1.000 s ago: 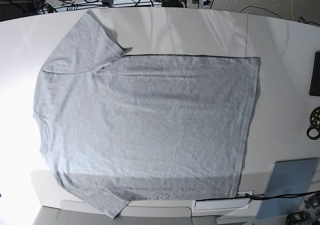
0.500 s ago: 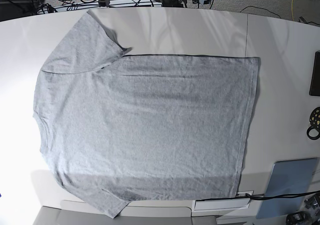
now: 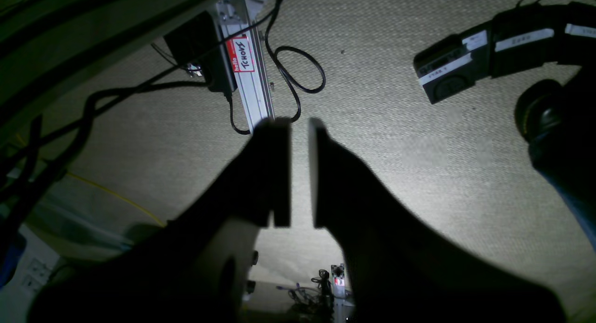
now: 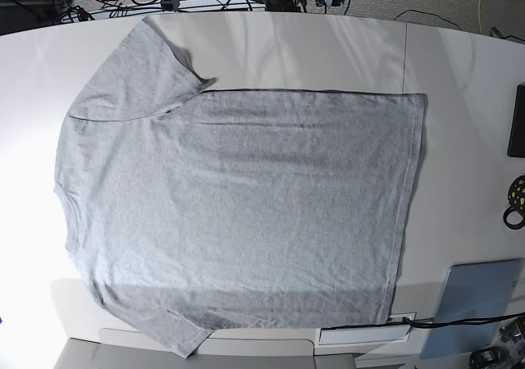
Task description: Fold the T-shirt properly
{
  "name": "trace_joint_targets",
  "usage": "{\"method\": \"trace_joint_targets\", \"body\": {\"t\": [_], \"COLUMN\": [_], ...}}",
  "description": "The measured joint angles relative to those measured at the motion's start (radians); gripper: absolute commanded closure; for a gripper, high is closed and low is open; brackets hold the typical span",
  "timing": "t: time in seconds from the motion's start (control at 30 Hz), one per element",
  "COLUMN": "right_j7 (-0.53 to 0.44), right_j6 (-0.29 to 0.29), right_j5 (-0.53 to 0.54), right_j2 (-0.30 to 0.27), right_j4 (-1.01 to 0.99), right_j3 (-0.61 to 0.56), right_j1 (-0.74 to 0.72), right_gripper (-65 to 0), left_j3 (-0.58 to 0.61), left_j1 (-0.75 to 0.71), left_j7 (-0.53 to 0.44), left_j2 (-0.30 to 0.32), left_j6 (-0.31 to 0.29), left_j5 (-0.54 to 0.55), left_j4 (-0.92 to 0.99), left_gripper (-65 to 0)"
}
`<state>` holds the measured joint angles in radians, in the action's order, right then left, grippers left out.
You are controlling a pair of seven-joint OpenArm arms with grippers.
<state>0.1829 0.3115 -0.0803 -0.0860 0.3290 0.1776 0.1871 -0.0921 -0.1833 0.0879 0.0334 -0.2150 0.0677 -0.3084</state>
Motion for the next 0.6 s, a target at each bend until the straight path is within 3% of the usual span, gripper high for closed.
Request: {"method": "trace_joint_targets", "body": {"t": [0.3,0.43,0.5,0.53,0.6], "right_j7": [-0.001,-0.001,0.002,0.007,0.036], "right_j6": [0.002,0.005,0.037,0.074,0.134], "right_j5": [0.001,0.002,0.001,0.001,0.032], "right_j2": [-0.054,-0.102,-0.124,-0.136,-0.159], "right_j4": [0.0,0.013,0.052,0.081,0.164], "right_j3": [-0.001,-0.001,-0.001,-0.001,-0.002], "right_j1": [0.061,0.096,0.139,0.166,0.231], "right_gripper": [-7.8,-7.8,-7.8,-7.8,-7.8], "left_j3": [-0.002,-0.003,-0.004,0.001,-0.001], "left_j1": [-0.103,-0.198,-0.261,-0.301,-0.41], "left_j7": [-0.031,0.025,0.062,0.119,0.155], "left_j2": [0.002,0.014,0.026,0.038,0.05], "left_j6": [0.001,0.001,0.003,-0.022,-0.008], "left_j5": [0.024,0.039,0.037,-0.032,-0.017], "left_j4": [-0.141,-0.319,-0.433,-0.492,-0.611], "left_gripper": [-28.6,-28.5,-28.5,-28.5,-28.5]}}
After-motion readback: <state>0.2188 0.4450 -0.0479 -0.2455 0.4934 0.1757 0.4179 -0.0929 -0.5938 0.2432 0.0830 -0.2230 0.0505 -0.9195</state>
